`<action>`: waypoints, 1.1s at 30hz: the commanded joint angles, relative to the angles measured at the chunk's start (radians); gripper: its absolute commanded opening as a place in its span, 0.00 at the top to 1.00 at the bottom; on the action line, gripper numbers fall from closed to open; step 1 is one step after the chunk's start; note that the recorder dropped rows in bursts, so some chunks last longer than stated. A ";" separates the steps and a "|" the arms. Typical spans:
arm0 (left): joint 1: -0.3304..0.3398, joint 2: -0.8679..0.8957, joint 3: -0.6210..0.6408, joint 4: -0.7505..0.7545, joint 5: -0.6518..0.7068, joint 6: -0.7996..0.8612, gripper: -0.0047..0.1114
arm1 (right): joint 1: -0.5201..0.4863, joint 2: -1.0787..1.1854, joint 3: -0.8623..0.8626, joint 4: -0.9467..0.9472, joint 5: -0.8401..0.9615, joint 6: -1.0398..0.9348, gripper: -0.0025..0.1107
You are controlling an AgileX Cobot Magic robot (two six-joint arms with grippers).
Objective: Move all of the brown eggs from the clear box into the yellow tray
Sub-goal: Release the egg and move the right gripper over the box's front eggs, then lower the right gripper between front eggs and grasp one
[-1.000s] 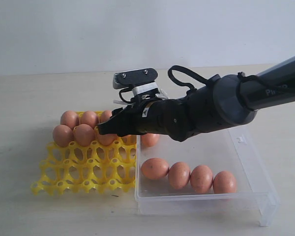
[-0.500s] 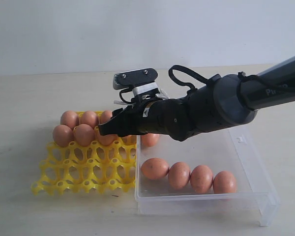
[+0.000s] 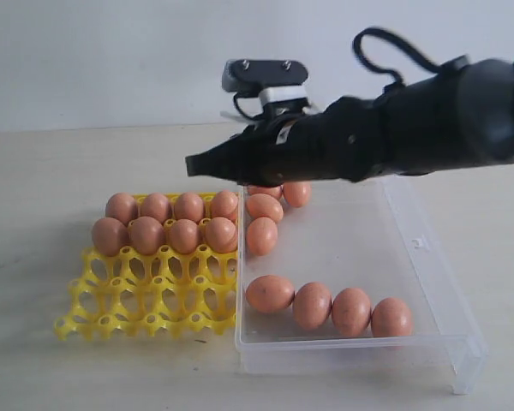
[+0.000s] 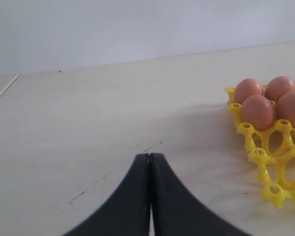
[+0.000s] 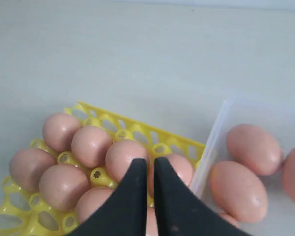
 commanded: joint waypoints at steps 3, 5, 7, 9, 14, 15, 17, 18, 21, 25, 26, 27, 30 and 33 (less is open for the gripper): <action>0.001 -0.006 -0.004 -0.003 -0.010 -0.004 0.96 | -0.102 -0.102 0.000 -0.069 0.240 -0.007 0.97; 0.001 -0.006 -0.004 -0.003 -0.010 -0.004 0.96 | -0.125 -0.102 0.000 -0.071 0.355 -0.007 0.93; 0.001 -0.006 -0.004 -0.003 -0.010 -0.004 0.96 | -0.144 -0.098 0.000 -0.081 0.501 -0.007 0.86; 0.001 -0.006 -0.004 -0.003 -0.010 -0.004 0.96 | -0.161 -0.095 0.000 -0.089 0.615 -0.007 0.79; 0.001 -0.006 -0.004 -0.003 -0.010 -0.004 0.96 | -0.206 -0.093 0.000 -0.089 0.757 0.000 0.57; 0.001 -0.006 -0.004 -0.003 -0.010 -0.004 0.96 | -0.212 -0.093 0.000 -0.089 0.777 0.000 0.54; 0.001 -0.006 -0.004 -0.003 -0.010 -0.004 0.96 | -0.221 -0.093 0.000 -0.089 0.822 0.000 0.51; 0.001 -0.006 -0.004 -0.003 -0.010 -0.004 0.96 | -0.221 -0.093 0.000 -0.086 0.844 0.005 0.51; 0.001 -0.006 -0.004 -0.003 -0.010 -0.004 0.96 | -0.221 -0.087 0.000 -0.071 0.906 0.000 0.51; 0.001 -0.006 -0.004 -0.003 -0.010 -0.004 0.96 | -0.221 -0.067 0.000 -0.042 0.922 0.000 0.51; 0.001 -0.006 -0.004 -0.003 -0.010 -0.004 0.96 | -0.221 -0.059 0.000 -0.042 0.928 0.000 0.51; 0.001 -0.006 -0.004 -0.003 -0.010 -0.004 0.96 | -0.221 -0.052 0.000 -0.042 0.930 0.000 0.51; 0.001 -0.006 -0.004 -0.003 -0.010 -0.004 0.96 | -0.221 -0.023 0.000 -0.036 0.933 0.000 0.51; 0.001 -0.006 -0.004 -0.003 -0.010 -0.004 0.96 | -0.221 0.011 0.000 -0.007 0.941 0.000 0.51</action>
